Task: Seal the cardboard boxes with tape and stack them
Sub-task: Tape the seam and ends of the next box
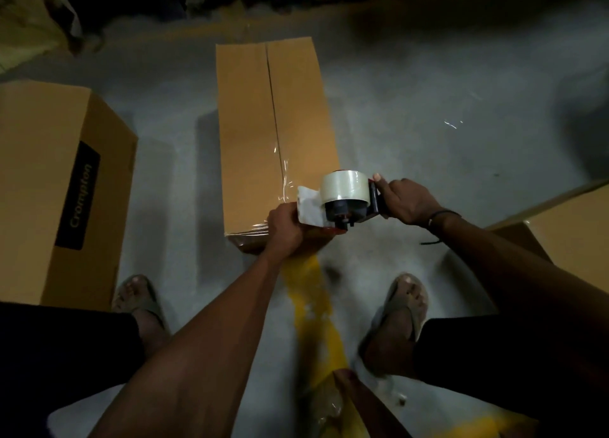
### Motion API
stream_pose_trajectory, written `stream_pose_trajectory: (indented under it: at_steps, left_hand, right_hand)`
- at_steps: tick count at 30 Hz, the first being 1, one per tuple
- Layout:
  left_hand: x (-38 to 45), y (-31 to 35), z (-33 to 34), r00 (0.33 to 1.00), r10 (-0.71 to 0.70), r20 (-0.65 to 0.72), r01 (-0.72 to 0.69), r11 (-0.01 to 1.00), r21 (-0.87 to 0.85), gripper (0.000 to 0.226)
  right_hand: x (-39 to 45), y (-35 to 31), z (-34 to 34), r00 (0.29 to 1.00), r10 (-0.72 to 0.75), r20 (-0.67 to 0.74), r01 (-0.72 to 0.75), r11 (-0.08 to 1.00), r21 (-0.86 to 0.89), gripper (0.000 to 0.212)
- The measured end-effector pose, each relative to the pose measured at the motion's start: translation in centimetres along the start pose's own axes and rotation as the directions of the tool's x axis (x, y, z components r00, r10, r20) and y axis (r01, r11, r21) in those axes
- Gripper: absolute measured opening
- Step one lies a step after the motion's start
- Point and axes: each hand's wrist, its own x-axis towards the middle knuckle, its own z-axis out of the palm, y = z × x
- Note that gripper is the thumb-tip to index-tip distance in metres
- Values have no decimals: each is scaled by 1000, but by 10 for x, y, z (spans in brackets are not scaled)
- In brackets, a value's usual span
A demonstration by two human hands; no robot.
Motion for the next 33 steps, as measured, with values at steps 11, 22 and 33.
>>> stream_pose_trajectory:
  at_steps: [11, 22, 33]
  left_hand:
    - [12, 7, -2, 988, -89, 126, 95, 995, -41, 19]
    - [25, 55, 3, 915, -248, 318, 261, 965, 3, 113]
    - [7, 56, 38, 889, -232, 394, 410, 787, -461, 88]
  right_hand:
    - [-16, 61, -9, 995, 96, 1, -95, 990, -105, 90]
    - [-5, 50, -14, 995, 102, 6, -99, 982, -161, 82]
    - [-14, 55, -9, 993, 119, 12, -118, 988, -95, 89]
